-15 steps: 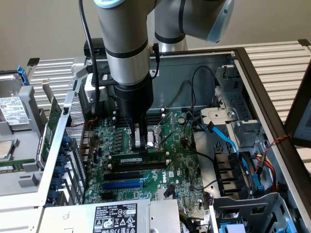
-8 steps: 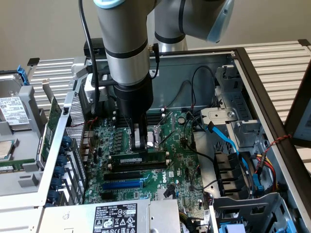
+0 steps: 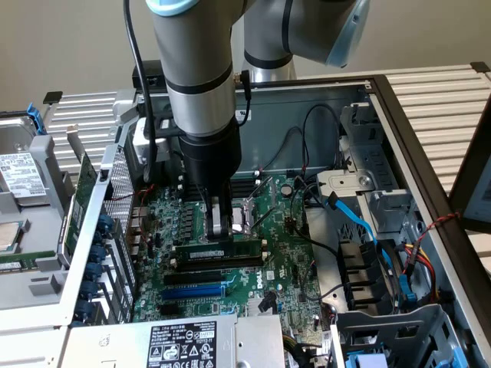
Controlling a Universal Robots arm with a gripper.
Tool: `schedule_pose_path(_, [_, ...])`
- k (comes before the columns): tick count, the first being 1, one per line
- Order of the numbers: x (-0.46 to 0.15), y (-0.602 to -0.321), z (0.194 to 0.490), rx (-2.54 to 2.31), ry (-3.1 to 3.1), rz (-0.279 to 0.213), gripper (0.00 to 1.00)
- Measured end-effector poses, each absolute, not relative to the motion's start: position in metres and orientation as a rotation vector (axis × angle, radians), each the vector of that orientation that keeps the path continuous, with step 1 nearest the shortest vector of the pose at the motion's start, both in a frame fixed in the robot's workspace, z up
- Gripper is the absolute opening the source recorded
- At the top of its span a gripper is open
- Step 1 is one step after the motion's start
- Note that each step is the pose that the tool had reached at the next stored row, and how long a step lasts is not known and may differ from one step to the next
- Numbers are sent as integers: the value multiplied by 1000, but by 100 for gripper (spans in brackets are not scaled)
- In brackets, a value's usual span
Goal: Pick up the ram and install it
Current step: 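Insert the ram into the slot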
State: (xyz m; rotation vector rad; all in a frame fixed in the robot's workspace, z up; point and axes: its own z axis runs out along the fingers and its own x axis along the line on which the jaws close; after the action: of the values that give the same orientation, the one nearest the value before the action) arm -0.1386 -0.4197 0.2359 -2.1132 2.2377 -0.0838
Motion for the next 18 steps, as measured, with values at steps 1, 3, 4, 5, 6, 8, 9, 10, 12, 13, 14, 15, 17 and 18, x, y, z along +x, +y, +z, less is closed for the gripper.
schedule_pose_path(1, [-139, -420, 236, -2113, 2238, -84, 13])
schedule_pose_path(3, [-139, -420, 235, -2113, 2237, -85, 13])
schedule_pose_path(4, [-139, -420, 235, -2112, 2237, -85, 13])
schedule_pose_path(5, [-140, -420, 235, -2112, 2237, -85, 13])
schedule_pose_path(6, [-140, -420, 235, -2112, 2236, -85, 13])
schedule_pose_path(8, [-140, -420, 235, -2111, 2236, -85, 13])
schedule_pose_path(9, [-140, -420, 235, -2111, 2236, -85, 13])
schedule_pose_path(10, [-140, -420, 235, -2111, 2235, -85, 13])
schedule_pose_path(12, [-140, -420, 234, -2110, 2235, -85, 13])
schedule_pose_path(13, [-140, -420, 234, -2110, 2235, -85, 13])
schedule_pose_path(14, [-140, -420, 234, -2110, 2235, -85, 13])
schedule_pose_path(15, [-140, -420, 234, -2110, 2234, -85, 13])
schedule_pose_path(17, [-140, -420, 233, -2110, 2234, -86, 13])
schedule_pose_path(18, [-140, -420, 233, -2110, 2234, -86, 13])
